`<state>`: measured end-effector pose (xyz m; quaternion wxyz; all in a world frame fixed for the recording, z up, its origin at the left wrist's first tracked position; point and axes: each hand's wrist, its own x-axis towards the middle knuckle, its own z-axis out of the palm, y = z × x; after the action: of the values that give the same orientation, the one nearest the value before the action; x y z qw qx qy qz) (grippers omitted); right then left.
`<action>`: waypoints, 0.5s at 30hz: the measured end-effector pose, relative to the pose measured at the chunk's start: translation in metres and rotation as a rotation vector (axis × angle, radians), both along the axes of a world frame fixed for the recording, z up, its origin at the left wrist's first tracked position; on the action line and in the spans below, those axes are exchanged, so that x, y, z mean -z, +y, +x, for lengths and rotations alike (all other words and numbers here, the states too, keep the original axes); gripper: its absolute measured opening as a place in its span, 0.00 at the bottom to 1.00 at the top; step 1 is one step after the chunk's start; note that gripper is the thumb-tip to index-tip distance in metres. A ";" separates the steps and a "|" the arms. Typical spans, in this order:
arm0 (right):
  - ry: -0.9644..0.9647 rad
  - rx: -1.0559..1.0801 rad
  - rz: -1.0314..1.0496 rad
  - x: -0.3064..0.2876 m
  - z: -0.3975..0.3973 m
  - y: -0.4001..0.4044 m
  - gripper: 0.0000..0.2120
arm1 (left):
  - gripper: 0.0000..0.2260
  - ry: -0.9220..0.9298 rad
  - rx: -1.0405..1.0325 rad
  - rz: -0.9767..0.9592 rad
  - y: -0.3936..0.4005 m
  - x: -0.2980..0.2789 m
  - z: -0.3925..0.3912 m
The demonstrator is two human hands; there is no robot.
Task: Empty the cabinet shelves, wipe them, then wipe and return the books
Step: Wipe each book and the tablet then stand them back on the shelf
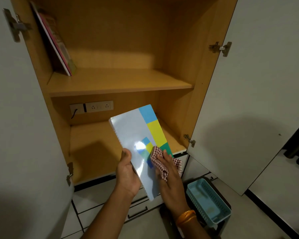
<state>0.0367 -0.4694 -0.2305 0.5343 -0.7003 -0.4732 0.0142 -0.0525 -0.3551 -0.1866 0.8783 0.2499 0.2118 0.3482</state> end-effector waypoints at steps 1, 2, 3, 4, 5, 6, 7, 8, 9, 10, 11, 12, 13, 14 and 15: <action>0.096 0.003 0.021 -0.007 0.003 0.006 0.24 | 0.25 0.004 0.017 0.023 -0.006 -0.002 0.003; 0.167 0.008 0.027 -0.015 0.002 0.013 0.24 | 0.26 0.001 0.032 0.054 -0.011 -0.004 0.005; 0.219 0.010 0.019 -0.023 0.000 0.019 0.24 | 0.26 0.001 0.028 0.096 -0.016 -0.004 0.008; 0.260 0.010 0.003 -0.031 -0.004 0.025 0.25 | 0.26 0.009 0.010 0.148 -0.019 -0.004 0.010; 0.300 0.002 -0.010 -0.038 -0.009 0.030 0.27 | 0.25 0.020 -0.015 0.204 -0.022 -0.005 0.012; 0.335 -0.019 -0.017 -0.043 -0.014 0.034 0.30 | 0.24 0.018 -0.030 0.262 -0.025 -0.005 0.014; 0.362 -0.042 -0.016 -0.048 -0.018 0.038 0.33 | 0.26 0.005 -0.025 0.313 -0.027 -0.006 0.016; 0.377 -0.058 -0.014 -0.051 -0.018 0.041 0.36 | 0.30 -0.002 -0.019 0.343 -0.028 -0.007 0.019; 0.378 -0.063 -0.005 -0.055 -0.018 0.043 0.39 | 0.35 -0.003 -0.010 0.362 -0.029 -0.009 0.020; 0.368 -0.067 0.009 -0.059 -0.017 0.044 0.41 | 0.38 -0.018 0.001 0.381 -0.030 -0.014 0.021; 0.352 -0.072 0.028 -0.063 -0.014 0.046 0.40 | 0.41 -0.033 0.005 0.398 -0.029 -0.019 0.022; 0.340 -0.083 0.060 -0.067 -0.011 0.046 0.37 | 0.42 -0.037 0.012 0.418 -0.029 -0.022 0.023; 0.341 -0.096 0.095 -0.070 -0.008 0.047 0.33 | 0.43 -0.041 0.024 0.441 -0.028 -0.023 0.025; 0.355 -0.101 0.129 -0.073 -0.006 0.047 0.30 | 0.42 -0.043 0.044 0.479 -0.027 -0.025 0.027; 0.373 -0.100 0.166 -0.075 -0.005 0.050 0.27 | 0.41 -0.034 0.054 0.516 -0.024 -0.027 0.028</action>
<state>0.0315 -0.4196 -0.1552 0.6670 -0.6150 -0.3998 0.1309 -0.0242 -0.3794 -0.1599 0.7979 0.4653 0.0944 0.3714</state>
